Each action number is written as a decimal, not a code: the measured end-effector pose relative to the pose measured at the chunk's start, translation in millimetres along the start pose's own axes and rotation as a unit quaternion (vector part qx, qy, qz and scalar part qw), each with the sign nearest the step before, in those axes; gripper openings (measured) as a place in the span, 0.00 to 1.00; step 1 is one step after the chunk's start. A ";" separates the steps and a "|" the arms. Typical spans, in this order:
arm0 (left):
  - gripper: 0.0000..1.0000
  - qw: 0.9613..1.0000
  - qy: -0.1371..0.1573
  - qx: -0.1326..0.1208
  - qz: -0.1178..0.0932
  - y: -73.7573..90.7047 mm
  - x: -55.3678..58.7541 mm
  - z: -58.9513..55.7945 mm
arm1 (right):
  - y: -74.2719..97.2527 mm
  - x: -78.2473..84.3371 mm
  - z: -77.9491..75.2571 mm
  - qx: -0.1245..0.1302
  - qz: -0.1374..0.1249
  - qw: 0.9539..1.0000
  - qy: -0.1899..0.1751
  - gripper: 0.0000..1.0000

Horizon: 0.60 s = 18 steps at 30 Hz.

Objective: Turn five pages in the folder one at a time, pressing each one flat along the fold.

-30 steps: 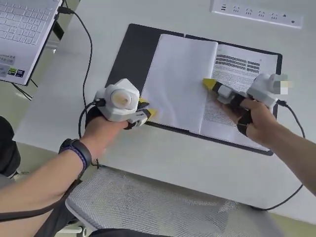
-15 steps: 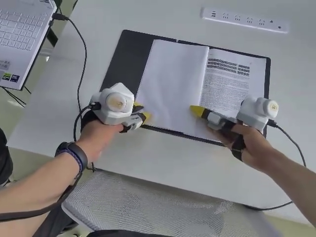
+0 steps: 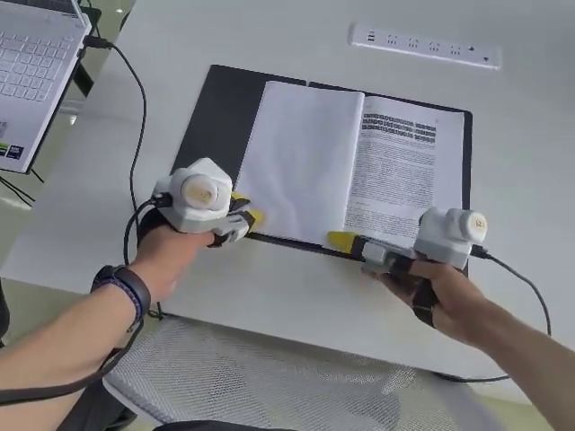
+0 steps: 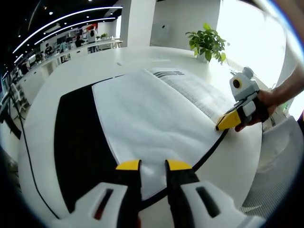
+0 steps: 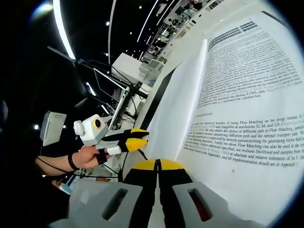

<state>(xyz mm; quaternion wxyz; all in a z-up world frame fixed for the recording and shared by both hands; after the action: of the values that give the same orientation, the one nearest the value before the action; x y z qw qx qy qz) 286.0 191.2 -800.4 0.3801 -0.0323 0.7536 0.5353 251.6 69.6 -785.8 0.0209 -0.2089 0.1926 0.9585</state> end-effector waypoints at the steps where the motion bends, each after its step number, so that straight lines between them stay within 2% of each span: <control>1: 0.19 1.000 0.000 0.000 0.000 0.0 0.0 -0.1 | 0.3 0.1 0.0 0.001 -0.001 1.000 -0.001 0.00; 5: 0.19 1.000 -0.003 0.000 0.001 -0.1 0.1 -0.5 | 0.7 -1.1 0.5 0.008 -0.003 1.000 -0.005 0.00; 8: 0.19 1.000 -0.004 0.000 0.002 0.1 0.3 -0.8 | 1.7 -2.6 -7.2 0.014 -0.002 1.000 -0.006 0.00; 13: 0.18 1.000 -0.003 -0.001 0.002 0.4 0.2 0.0 | 2.4 -3.0 -11.7 0.021 -0.006 1.000 -0.018 0.00; 18: 0.18 1.000 0.001 -0.005 0.002 0.6 0.2 0.0 | 2.9 -2.8 -14.3 0.030 0.001 0.999 -0.012 0.00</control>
<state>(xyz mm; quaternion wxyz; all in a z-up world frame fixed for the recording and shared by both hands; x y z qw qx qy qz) 285.6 191.5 -800.0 0.3782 -0.0338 0.7513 0.5398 259.4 61.6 -795.6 0.0285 -0.1967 0.2213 0.9547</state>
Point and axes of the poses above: the centre of the closed fingertips' face, and the gripper's own axes: y roughly backward along the fingers, z roughly to its left, x roughly out of its underside, the point moved 1 cm from there along y, roughly backward along the fingers, and after that the axes turned 8 degrees about z, right-handed, at the moved point
